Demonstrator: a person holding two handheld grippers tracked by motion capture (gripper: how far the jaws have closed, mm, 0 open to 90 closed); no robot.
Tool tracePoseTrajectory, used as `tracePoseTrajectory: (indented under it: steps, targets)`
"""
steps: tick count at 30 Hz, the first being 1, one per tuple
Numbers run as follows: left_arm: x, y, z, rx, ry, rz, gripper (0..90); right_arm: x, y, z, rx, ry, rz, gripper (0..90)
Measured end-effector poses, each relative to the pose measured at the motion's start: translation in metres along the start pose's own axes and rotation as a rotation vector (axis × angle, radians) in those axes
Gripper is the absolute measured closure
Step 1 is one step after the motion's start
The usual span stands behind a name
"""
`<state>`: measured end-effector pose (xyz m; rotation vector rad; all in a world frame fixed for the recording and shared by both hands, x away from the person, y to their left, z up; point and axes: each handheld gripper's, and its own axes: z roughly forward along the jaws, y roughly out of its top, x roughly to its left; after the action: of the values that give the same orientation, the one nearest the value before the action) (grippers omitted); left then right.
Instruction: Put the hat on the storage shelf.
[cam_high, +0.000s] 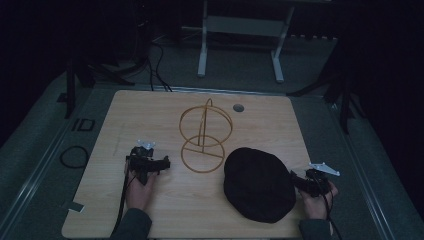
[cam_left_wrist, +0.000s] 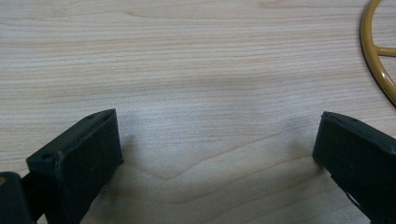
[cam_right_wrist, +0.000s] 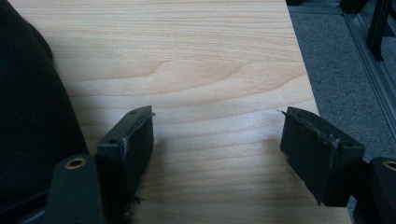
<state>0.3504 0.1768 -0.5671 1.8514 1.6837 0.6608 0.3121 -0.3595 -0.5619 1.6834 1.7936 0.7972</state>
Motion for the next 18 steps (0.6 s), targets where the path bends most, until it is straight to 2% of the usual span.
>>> tracePoseTrajectory:
  steps: [7, 14, 18]
  targets:
    - [0.0, 0.0, 0.0, 0.0, 0.0, 0.0, 0.7, 0.0, 0.0, 0.0, 0.004, -0.005, 0.006, 23.0]
    - [0.0, 0.0, 0.0, -0.001, 0.0, -0.001, 0.7, 0.0, 0.001, -0.006, 0.029, 0.007, 0.002, 34.9]
    - [0.0, 0.0, 0.0, -0.001, 0.0, -0.002, 0.7, -0.002, 0.003, -0.011, 0.035, 0.028, 0.019, 35.0]
